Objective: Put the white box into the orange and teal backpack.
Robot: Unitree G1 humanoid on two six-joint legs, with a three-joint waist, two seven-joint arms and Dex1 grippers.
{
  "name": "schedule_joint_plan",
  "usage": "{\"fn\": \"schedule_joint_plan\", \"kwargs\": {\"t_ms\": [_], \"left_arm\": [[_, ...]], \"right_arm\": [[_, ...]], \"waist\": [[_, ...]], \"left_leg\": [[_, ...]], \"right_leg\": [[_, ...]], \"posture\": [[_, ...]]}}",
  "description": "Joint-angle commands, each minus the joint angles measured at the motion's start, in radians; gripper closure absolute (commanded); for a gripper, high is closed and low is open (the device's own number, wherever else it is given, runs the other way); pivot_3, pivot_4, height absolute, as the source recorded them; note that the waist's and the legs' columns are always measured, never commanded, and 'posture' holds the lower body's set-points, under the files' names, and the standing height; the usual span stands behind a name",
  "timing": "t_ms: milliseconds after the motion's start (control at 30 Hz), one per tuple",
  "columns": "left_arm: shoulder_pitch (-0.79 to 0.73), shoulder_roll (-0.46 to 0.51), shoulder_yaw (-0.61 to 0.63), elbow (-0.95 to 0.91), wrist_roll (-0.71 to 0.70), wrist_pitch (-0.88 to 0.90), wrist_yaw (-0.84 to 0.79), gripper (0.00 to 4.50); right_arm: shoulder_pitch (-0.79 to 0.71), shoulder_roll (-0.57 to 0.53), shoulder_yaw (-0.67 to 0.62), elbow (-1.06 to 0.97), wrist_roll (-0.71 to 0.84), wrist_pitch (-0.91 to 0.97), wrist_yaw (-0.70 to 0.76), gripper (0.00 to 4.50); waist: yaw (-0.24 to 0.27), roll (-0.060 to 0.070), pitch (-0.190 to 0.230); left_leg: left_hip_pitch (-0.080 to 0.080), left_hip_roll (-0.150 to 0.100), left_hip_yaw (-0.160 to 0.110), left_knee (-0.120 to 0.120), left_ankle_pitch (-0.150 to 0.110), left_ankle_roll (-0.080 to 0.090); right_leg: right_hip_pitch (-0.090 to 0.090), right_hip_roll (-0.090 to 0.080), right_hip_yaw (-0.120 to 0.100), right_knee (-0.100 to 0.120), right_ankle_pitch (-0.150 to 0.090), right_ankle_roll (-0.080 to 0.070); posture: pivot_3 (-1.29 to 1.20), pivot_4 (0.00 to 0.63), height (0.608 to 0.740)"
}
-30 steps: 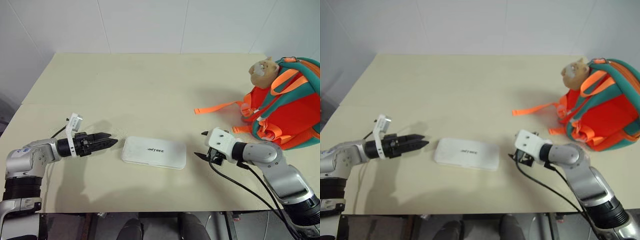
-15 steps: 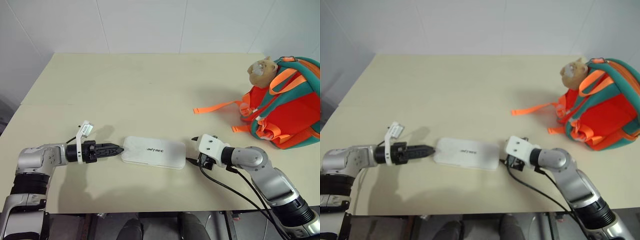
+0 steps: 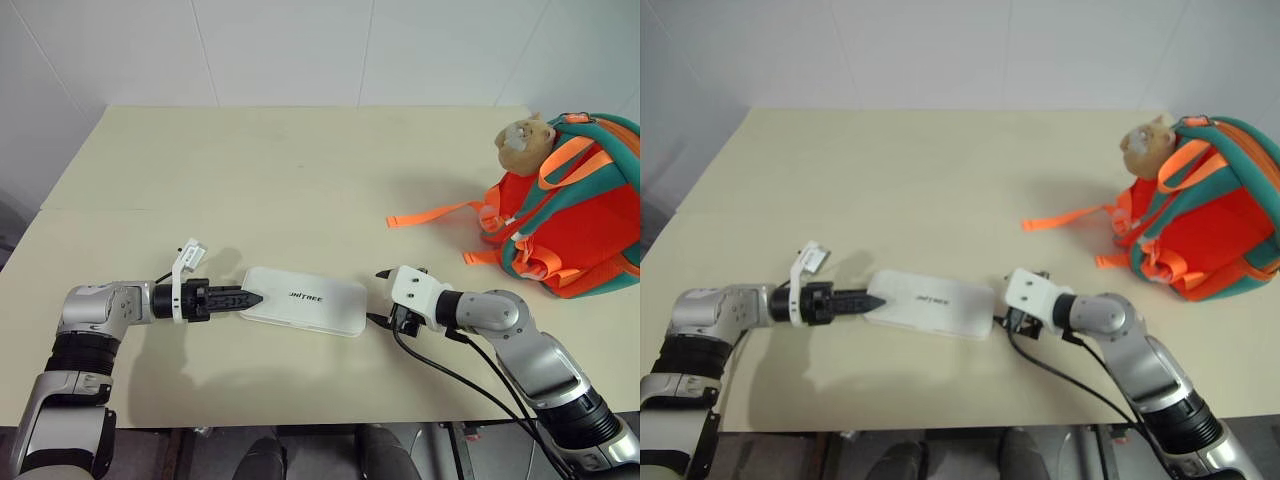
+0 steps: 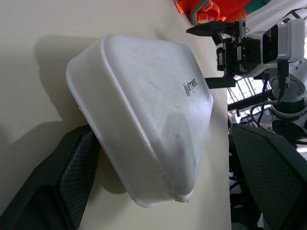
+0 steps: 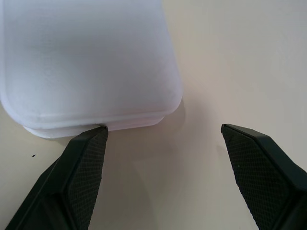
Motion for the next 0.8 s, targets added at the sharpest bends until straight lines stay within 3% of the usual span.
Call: {"fn": "schedule_joint_plan", "kwargs": {"t_ms": [33, 400, 800], "left_arm": [[-0.021, -0.006, -0.007, 0.004, -0.009, 0.025, -0.024, 0.01], [-0.123, 0.019, -0.112, 0.168, 0.085, -0.050, -0.168, 0.01], [-0.261, -0.048, -0.159, 0.388, 0.201, -0.176, -0.252, 0.01]], "right_arm": [[-0.008, 0.005, -0.006, -0.020, -0.003, -0.015, 0.001, 0.00], [-0.009, 0.003, -0.008, -0.015, 0.003, -0.019, 0.012, 0.00], [0.008, -0.001, -0.014, -0.036, 0.007, -0.006, 0.013, 0.00]], "waist": [[0.000, 0.000, 0.000], [0.000, 0.000, 0.000], [0.002, 0.000, 0.000]], "left_leg": [[0.000, 0.000, 0.000, 0.000, 0.000, 0.000], [0.000, 0.000, 0.000, 0.000, 0.000, 0.000], [0.000, 0.000, 0.000, 0.001, 0.000, 0.000]], "right_leg": [[0.000, 0.000, 0.000, 0.000, 0.000, 0.000], [0.000, 0.000, 0.000, 0.000, 0.000, 0.000], [0.000, 0.000, 0.000, 0.001, 0.000, 0.000]], "posture": [[0.00, 0.150, 0.740], [0.00, 0.150, 0.740], [0.00, 0.150, 0.740]]}}
